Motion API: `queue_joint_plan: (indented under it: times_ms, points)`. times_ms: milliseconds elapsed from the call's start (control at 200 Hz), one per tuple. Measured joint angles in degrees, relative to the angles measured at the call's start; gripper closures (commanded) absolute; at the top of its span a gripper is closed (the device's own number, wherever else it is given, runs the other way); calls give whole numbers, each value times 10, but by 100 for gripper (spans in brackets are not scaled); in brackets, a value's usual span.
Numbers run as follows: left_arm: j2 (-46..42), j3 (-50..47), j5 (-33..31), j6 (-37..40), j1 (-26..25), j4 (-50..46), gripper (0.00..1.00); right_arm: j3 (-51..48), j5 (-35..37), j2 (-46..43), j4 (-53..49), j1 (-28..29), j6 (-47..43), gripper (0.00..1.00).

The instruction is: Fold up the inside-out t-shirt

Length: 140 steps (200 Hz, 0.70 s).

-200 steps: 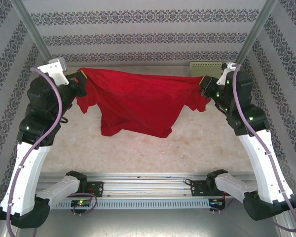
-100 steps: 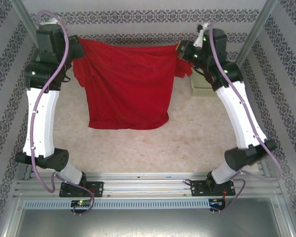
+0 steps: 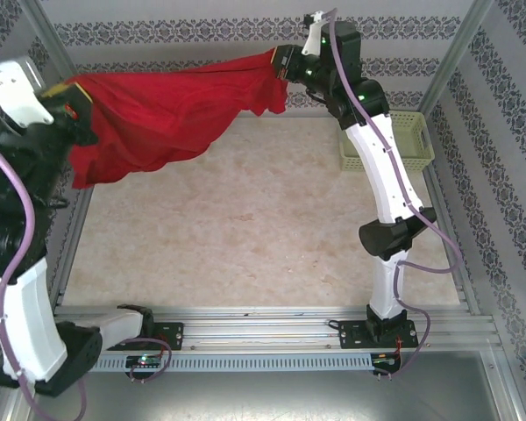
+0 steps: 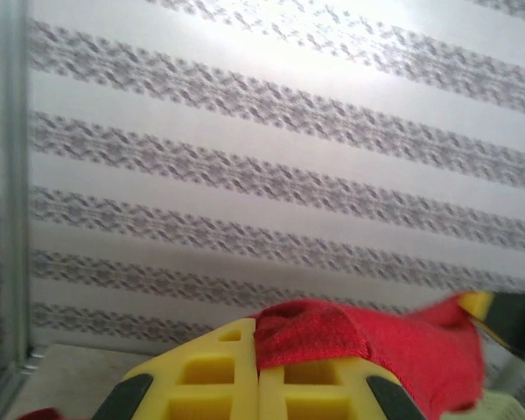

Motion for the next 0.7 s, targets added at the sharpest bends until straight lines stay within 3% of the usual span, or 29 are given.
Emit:
queue_joint_plan:
  times_ms: [100,330,460,545,699]
  points:
    - [-35,-150,28,-8,-52,37,100,-49,-11,11,-2,0,-17,100]
    - [-7,-531,50,-64,-246,151,100,-252,-12,36,11,-3,-52,100]
    - [39,-636,45,-117,-363,204,100,-289,-8,73,3,-20,-59,99]
    - [87,-642,43,-145,-428,250,95,-295,-7,82,-5,-40,-63,89]
    - [169,-621,43,-177,-483,327,68,-296,-3,80,-7,-70,-74,46]
